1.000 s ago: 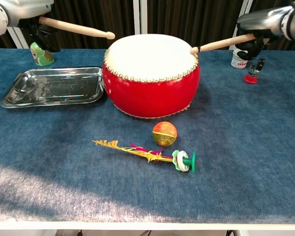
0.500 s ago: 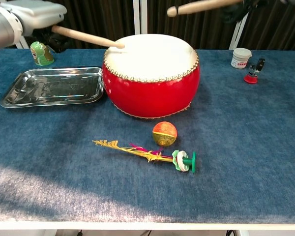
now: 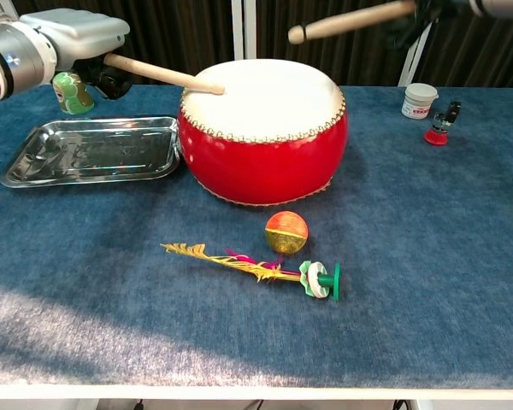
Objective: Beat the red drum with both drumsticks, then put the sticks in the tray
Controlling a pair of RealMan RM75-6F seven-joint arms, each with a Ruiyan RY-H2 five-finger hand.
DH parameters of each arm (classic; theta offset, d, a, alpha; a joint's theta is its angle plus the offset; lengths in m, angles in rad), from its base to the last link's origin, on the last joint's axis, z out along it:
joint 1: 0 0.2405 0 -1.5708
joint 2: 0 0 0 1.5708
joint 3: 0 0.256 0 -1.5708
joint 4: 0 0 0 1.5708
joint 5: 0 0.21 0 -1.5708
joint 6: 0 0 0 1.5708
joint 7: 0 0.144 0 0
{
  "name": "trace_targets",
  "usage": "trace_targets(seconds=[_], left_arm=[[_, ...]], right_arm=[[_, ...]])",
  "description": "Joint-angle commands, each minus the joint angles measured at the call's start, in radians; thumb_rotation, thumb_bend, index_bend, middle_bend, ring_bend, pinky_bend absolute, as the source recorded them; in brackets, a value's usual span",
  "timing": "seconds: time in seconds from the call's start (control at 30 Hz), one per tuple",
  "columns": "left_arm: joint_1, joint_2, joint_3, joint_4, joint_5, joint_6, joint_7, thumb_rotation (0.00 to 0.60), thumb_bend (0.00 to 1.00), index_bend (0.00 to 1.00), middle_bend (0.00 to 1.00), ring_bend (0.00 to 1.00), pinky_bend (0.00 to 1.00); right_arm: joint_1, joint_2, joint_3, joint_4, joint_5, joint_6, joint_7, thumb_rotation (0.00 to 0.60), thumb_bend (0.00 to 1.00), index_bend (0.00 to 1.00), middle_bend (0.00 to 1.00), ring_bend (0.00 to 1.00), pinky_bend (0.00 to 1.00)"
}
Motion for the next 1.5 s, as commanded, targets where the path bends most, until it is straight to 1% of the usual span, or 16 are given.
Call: trace_targets(seconds=[0.03,0.2,0.3,0.37,0.43,0.53,0.63,0.7,0.77,0.83,0.97,1.07,1.13,1.23,1.33,1.5], left_arm=[[0.015,0.057,-0.025,-0.080,0.038,0.069,-0.020,0.600,0.54,1.00,1.00,1.00,1.00],[0.030,0.110,-0.037,-0.172,0.071,0.125,-0.019,0.600,0.54,1.00,1.00,1.00,1.00],[0.018,0.092,-0.021,-0.159,0.057,0.106,0.007,0.600,0.54,1.00,1.00,1.00,1.00],[0.002,0.056,-0.005,-0.117,0.035,0.079,0.032,0.600,0.54,1.00,1.00,1.00,1.00],[-0.015,0.015,0.013,-0.064,0.007,0.045,0.057,0.600,0.54,1.00,1.00,1.00,1.00],[-0.033,-0.016,0.028,-0.006,-0.031,0.008,0.086,0.600,0.54,1.00,1.00,1.00,1.00],[-0.029,-0.004,0.012,-0.012,-0.035,0.030,0.074,0.600,0.54,1.00,1.00,1.00,1.00],[-0.018,0.021,0.000,-0.044,-0.019,0.059,0.055,0.600,0.54,1.00,1.00,1.00,1.00],[-0.003,0.057,-0.011,-0.092,0.008,0.095,0.036,0.600,0.54,1.00,1.00,1.00,1.00],[0.010,0.085,-0.015,-0.133,0.030,0.123,0.027,0.600,0.54,1.00,1.00,1.00,1.00],[0.033,0.130,-0.017,-0.197,0.055,0.155,0.008,0.600,0.54,1.00,1.00,1.00,1.00],[0.048,0.151,-0.015,-0.212,0.055,0.163,-0.004,0.600,0.54,1.00,1.00,1.00,1.00],[0.064,0.160,-0.012,-0.206,0.048,0.161,-0.028,0.600,0.54,1.00,1.00,1.00,1.00],[0.090,0.160,0.004,-0.165,0.031,0.142,-0.068,0.600,0.54,1.00,1.00,1.00,1.00],[0.119,0.142,0.027,-0.087,0.004,0.108,-0.115,0.600,0.54,1.00,1.00,1.00,1.00],[0.156,0.073,0.057,0.104,-0.028,0.028,-0.196,0.600,0.54,1.00,1.00,1.00,1.00]], right_arm=[[-0.027,0.036,0.031,-0.042,-0.043,0.002,0.074,0.600,0.55,1.00,1.00,1.00,1.00],[0.009,-0.075,-0.034,0.077,-0.010,-0.076,0.025,0.600,0.55,1.00,1.00,1.00,1.00],[0.037,-0.132,-0.085,0.147,0.036,-0.107,-0.048,0.600,0.55,1.00,1.00,1.00,1.00],[0.053,-0.143,-0.108,0.161,0.056,-0.095,-0.103,0.600,0.55,1.00,1.00,1.00,1.00],[0.049,-0.127,-0.089,0.130,0.048,-0.055,-0.097,0.600,0.55,1.00,1.00,1.00,1.00],[0.015,-0.064,-0.019,0.038,0.007,0.018,-0.012,0.600,0.55,1.00,1.00,1.00,1.00],[-0.019,0.003,0.036,-0.045,-0.038,0.057,0.067,0.600,0.55,1.00,1.00,1.00,1.00],[-0.030,0.027,0.050,-0.070,-0.051,0.058,0.090,0.600,0.55,1.00,1.00,1.00,1.00],[-0.028,0.028,0.046,-0.068,-0.047,0.034,0.095,0.600,0.55,1.00,1.00,1.00,1.00],[-0.015,0.006,0.025,-0.037,-0.033,0.000,0.075,0.600,0.55,1.00,1.00,1.00,1.00],[0.024,-0.091,-0.043,0.087,0.012,-0.068,0.000,0.600,0.55,1.00,1.00,1.00,1.00],[0.044,-0.141,-0.079,0.158,0.034,-0.089,-0.051,0.600,0.55,1.00,1.00,1.00,1.00],[0.039,-0.146,-0.071,0.163,0.024,-0.074,-0.039,0.600,0.55,1.00,1.00,1.00,1.00],[0.014,-0.102,-0.037,0.114,-0.010,-0.037,0.012,0.600,0.55,1.00,1.00,1.00,1.00],[-0.031,-0.018,0.004,0.019,-0.073,0.023,0.081,0.600,0.55,1.00,1.00,1.00,1.00],[-0.109,0.124,0.040,-0.123,-0.145,0.093,0.155,0.600,0.54,1.00,1.00,1.00,1.00]])
